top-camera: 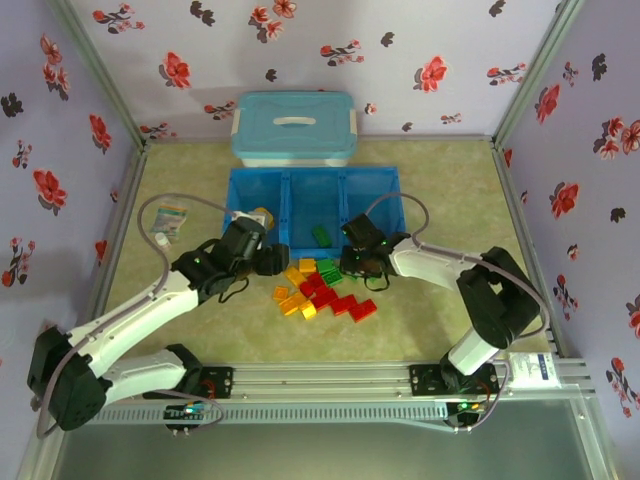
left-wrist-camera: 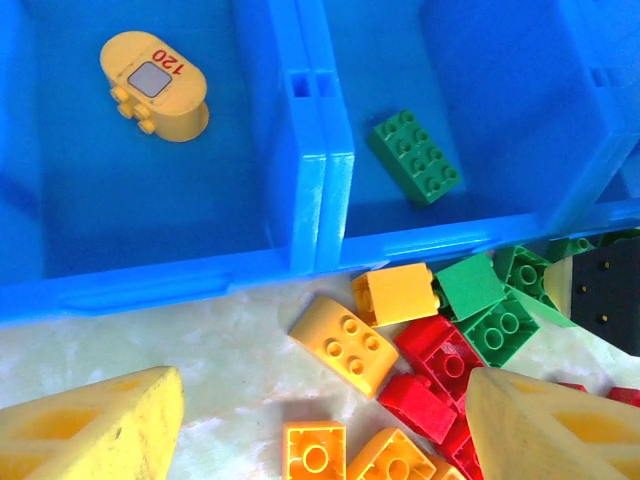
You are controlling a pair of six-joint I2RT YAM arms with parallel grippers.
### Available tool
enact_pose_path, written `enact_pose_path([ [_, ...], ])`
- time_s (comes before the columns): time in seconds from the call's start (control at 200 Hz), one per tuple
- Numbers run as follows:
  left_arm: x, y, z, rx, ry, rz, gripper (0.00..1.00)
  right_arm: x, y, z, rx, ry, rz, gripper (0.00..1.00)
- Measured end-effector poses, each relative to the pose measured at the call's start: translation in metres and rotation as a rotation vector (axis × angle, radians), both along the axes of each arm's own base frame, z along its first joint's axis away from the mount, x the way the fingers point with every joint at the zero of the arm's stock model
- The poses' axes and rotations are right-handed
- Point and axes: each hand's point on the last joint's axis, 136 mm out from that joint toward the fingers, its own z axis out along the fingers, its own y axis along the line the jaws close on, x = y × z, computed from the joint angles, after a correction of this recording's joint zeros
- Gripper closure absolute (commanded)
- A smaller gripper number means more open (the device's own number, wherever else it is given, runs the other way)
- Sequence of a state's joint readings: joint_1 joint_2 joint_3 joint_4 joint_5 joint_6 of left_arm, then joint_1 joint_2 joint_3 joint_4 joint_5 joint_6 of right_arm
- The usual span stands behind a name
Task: Sort the legos into containers by color
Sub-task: Move the lego to the center of the table, then pick up the lego from the center of the table.
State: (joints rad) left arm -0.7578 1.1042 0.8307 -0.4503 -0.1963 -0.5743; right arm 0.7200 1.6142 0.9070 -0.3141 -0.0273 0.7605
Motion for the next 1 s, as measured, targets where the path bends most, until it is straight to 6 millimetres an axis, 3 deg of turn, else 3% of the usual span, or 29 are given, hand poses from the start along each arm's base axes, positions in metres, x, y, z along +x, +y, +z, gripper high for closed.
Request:
enact_pose_path([
  [0.255, 0.002, 0.001, -0.001, -0.005, -0.007, 0.01, 0.27, -0.007, -0.001, -0.003, 0.004, -0.006, 0.001, 0.76],
  [0.52, 0.005, -0.001, -0.002, -0.008, -0.009, 0.009, 0.27, -0.041, -0.039, -0.002, -0.027, -0.004, -0.032, 0.74],
  [0.555, 0.005, -0.001, -0.002, -0.008, -0.009, 0.009, 0.27, -0.046, -0.047, 0.0, -0.037, -0.006, -0.039, 0.7],
  [0.67, 0.006, -0.003, -0.003, -0.009, -0.01, 0.008, 0.27, -0.059, -0.065, 0.013, -0.047, -0.035, -0.056, 0.42],
  [0.715, 0.007, -0.004, -0.003, -0.011, -0.011, 0.008, 0.27, -0.06, -0.066, 0.021, -0.035, -0.059, -0.045, 0.35],
  [0.85, 0.007, -0.006, -0.005, -0.014, -0.006, 0.003, 0.28, -0.061, -0.068, 0.034, -0.033, -0.11, 0.001, 0.22],
  [1.0, 0.007, -0.007, -0.005, -0.017, -0.003, -0.001, 0.28, -0.067, -0.067, 0.021, -0.098, -0.059, 0.095, 0.12],
])
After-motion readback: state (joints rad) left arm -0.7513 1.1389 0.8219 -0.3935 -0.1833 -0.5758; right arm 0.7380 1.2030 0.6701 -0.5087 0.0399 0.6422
